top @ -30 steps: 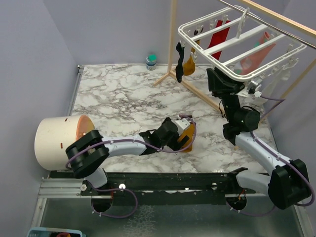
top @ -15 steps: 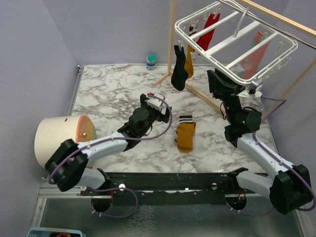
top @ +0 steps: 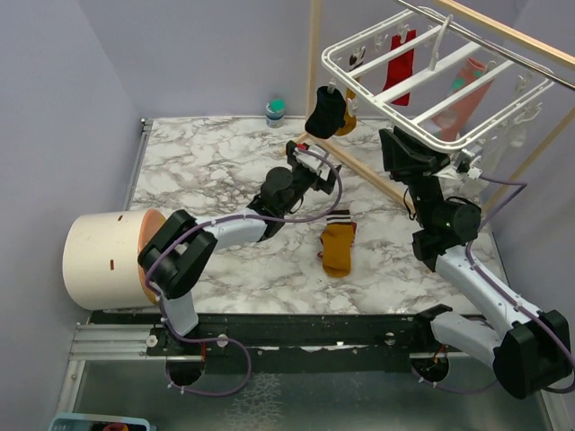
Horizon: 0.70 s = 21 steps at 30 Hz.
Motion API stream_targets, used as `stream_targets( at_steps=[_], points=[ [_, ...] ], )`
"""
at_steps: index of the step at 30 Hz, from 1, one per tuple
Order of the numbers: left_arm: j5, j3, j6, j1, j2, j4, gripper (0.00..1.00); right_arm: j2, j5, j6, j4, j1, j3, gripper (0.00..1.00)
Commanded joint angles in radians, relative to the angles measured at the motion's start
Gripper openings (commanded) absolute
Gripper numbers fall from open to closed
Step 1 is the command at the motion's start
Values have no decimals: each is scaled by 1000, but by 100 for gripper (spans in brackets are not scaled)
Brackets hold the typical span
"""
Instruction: Remove the socks clipped to the hanger
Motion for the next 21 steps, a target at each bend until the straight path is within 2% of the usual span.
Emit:
stream_targets(
  at_steps=[1, 10, 21],
  points=[
    [-2, 61, 21, 23, 109, 107, 99, -7, -44, -14, -46, 6, 6, 28],
    [-132, 198, 46, 22, 259, 181, 99, -1, -48, -17, -44, 6, 8, 28],
    [-65, 334, 11, 28, 352, 233, 99, 42, -64, -21, -33, 6, 27, 28]
  ],
)
